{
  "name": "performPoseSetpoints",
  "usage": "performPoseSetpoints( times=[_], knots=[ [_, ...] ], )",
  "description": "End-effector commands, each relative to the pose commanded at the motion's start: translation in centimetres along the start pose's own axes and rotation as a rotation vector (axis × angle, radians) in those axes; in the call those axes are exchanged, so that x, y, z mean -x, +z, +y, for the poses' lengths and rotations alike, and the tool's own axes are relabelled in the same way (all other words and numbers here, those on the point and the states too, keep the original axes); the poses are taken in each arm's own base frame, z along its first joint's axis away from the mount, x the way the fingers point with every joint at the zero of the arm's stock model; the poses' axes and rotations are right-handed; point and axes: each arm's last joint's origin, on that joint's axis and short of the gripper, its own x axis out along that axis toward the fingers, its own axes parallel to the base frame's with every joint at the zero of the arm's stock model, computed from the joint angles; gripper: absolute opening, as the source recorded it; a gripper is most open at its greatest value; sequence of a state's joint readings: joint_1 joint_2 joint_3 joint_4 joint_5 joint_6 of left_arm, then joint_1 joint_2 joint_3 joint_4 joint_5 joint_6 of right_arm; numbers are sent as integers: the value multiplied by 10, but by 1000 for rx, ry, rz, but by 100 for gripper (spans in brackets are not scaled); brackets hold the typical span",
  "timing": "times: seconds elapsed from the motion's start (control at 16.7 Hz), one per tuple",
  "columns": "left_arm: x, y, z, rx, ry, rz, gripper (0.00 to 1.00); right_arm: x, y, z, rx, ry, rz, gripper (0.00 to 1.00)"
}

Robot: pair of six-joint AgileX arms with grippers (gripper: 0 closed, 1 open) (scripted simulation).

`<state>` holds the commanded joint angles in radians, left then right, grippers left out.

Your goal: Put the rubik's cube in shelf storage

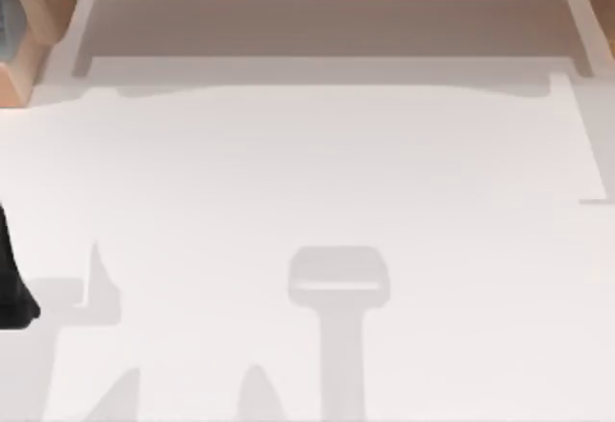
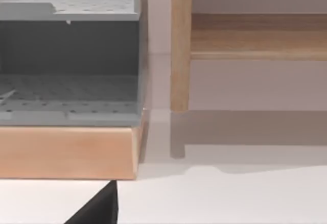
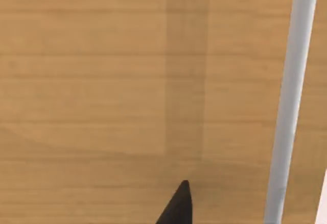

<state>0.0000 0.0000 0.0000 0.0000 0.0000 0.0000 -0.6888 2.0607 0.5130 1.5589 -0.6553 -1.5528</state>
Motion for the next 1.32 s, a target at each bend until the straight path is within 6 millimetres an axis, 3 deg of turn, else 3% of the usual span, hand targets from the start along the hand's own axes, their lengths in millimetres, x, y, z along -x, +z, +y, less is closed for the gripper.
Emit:
performPoseSetpoints(
  times=[0.3, 0.36, 0.9, 1.32],
  knots=[
    [0, 0, 0, 0, 0, 0, 100, 0, 0, 0, 0, 0, 0, 2],
    [0, 0, 0, 0, 0, 0, 100, 0, 0, 0, 0, 0, 0, 0],
    [0, 0, 0, 0, 0, 0, 100, 0, 0, 1, -5, 4, 3, 0],
    [0, 0, 0, 0, 0, 0, 100, -56, -2, 0, -2, 1, 2, 0]
  ],
)
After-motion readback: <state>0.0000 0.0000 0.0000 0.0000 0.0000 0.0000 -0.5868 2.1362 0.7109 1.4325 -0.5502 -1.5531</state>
